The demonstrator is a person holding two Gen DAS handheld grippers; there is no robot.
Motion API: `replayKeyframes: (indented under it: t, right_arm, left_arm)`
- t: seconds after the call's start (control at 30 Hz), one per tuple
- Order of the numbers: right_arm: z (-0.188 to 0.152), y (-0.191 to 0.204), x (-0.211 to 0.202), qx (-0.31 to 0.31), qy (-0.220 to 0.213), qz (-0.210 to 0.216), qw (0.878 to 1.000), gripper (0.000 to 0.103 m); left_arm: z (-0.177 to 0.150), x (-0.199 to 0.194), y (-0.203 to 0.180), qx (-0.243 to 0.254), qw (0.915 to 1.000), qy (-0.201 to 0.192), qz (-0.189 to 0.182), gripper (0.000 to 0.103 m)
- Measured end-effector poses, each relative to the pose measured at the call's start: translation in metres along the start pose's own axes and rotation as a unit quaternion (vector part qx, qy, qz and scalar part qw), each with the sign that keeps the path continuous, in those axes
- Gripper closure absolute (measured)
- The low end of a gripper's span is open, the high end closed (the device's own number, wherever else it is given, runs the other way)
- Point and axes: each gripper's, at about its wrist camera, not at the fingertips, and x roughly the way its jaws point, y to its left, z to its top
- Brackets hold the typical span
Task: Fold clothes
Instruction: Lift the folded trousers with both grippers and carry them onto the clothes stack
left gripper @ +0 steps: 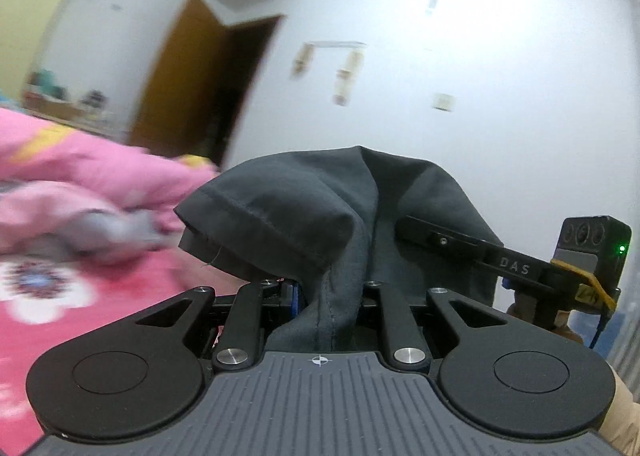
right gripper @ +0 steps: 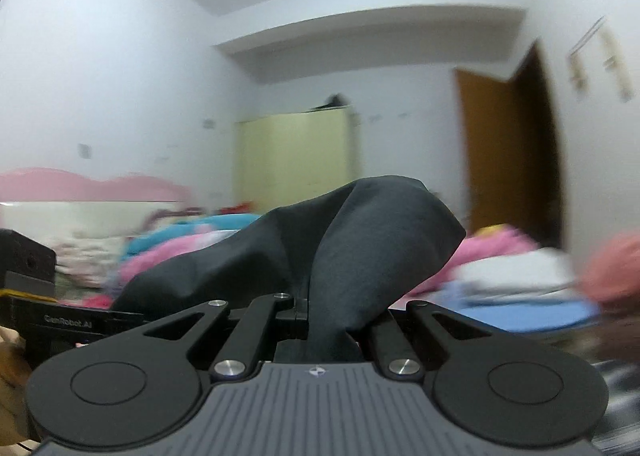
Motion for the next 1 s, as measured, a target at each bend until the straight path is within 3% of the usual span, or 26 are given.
replayKeyframes:
  t: [0.17, 0.3, 0.43, 0.67, 0.77, 0.83, 0.9, 0.93, 0.97, 1.0]
  right_arm:
    - [0.017, -0.064, -0.014, -0.025, 0.02, -0.087, 0.996, 0.099]
    - [0.017, -0.113, 0.002, -0.035, 0.052, -0.124, 0.99, 0.099]
    - [0.002, -0.152, 0.047, -0.033, 0.091, -0.116, 0.989, 0.099]
    - [-0.034, -0.209, 0.118, -0.009, 0.159, -0.082, 0.984, 0.099]
    - [-0.053, -0.233, 0.142, 0.026, 0.202, -0.071, 0.976, 0.097]
    - [-0.062, -0.248, 0.157, 0.06, 0.233, -0.067, 0.968, 0.094]
    - [-0.066, -0.263, 0.166, 0.091, 0.257, -0.069, 0.96, 0.082]
    - [-0.066, -0.269, 0.166, 0.108, 0.261, -0.079, 0.956, 0.069]
    - [-0.065, -0.275, 0.167, 0.129, 0.264, -0.091, 0.951, 0.055]
    - [-0.064, -0.282, 0.167, 0.151, 0.267, -0.104, 0.946, 0.051]
  left_arm:
    - [-0.004, 0.085, -0.01, -0.012, 0.999, 0.026, -0.036, 0.087]
    - [-0.009, 0.148, -0.016, -0.023, 0.9971, 0.046, -0.056, 0.087]
    - [-0.019, 0.19, -0.008, -0.033, 0.9964, 0.071, -0.033, 0.087]
    - [-0.03, 0.243, 0.038, -0.063, 0.992, 0.109, 0.011, 0.082]
    - [-0.036, 0.252, 0.054, -0.092, 0.9864, 0.135, 0.019, 0.066]
    - [-0.039, 0.25, 0.069, -0.117, 0.9835, 0.137, 0.019, 0.045]
    - [-0.04, 0.241, 0.081, -0.147, 0.9817, 0.12, 0.016, 0.028]
    - [-0.04, 0.235, 0.09, -0.166, 0.9801, 0.108, 0.01, 0.023]
    - [-0.038, 0.23, 0.097, -0.183, 0.978, 0.099, 0.007, 0.022]
    - [-0.036, 0.226, 0.104, -0.2, 0.9753, 0.093, 0.014, 0.021]
